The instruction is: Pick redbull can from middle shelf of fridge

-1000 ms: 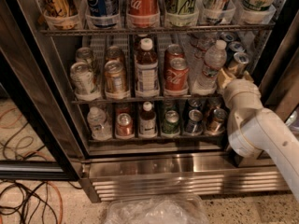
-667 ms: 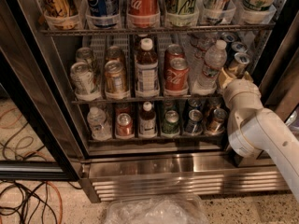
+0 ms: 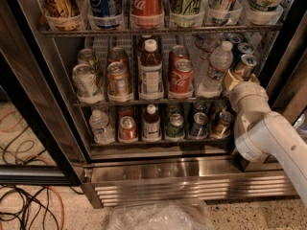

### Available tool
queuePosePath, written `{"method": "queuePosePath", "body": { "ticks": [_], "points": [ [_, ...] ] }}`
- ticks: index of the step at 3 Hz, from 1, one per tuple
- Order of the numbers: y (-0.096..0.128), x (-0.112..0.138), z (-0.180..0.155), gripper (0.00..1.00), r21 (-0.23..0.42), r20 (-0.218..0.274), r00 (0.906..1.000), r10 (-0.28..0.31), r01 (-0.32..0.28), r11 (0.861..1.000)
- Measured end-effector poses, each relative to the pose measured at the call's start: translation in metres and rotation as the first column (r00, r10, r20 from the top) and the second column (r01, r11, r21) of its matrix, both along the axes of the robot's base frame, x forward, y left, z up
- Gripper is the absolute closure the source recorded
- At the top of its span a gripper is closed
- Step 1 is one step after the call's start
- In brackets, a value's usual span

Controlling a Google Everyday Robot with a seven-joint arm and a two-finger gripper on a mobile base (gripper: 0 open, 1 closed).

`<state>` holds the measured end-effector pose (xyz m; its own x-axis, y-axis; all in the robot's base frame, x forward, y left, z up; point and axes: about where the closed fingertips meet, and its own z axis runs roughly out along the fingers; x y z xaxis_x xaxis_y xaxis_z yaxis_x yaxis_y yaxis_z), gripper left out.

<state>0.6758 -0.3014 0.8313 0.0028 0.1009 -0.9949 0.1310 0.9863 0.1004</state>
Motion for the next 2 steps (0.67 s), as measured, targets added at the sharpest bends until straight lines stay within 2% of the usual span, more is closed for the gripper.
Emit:
{"method": "queuePosePath", "body": {
  "ticks": [1, 2],
  "points": [
    [-0.004, -0.004, 0.013, 1.00, -0.016, 0.001, 0.9999, 0.013, -0.013, 1.000],
    [-0.009, -0.009, 0.033, 1.00, -0.051, 0.023, 0.9992, 0.032, -0.031, 0.998]
  ]
}}
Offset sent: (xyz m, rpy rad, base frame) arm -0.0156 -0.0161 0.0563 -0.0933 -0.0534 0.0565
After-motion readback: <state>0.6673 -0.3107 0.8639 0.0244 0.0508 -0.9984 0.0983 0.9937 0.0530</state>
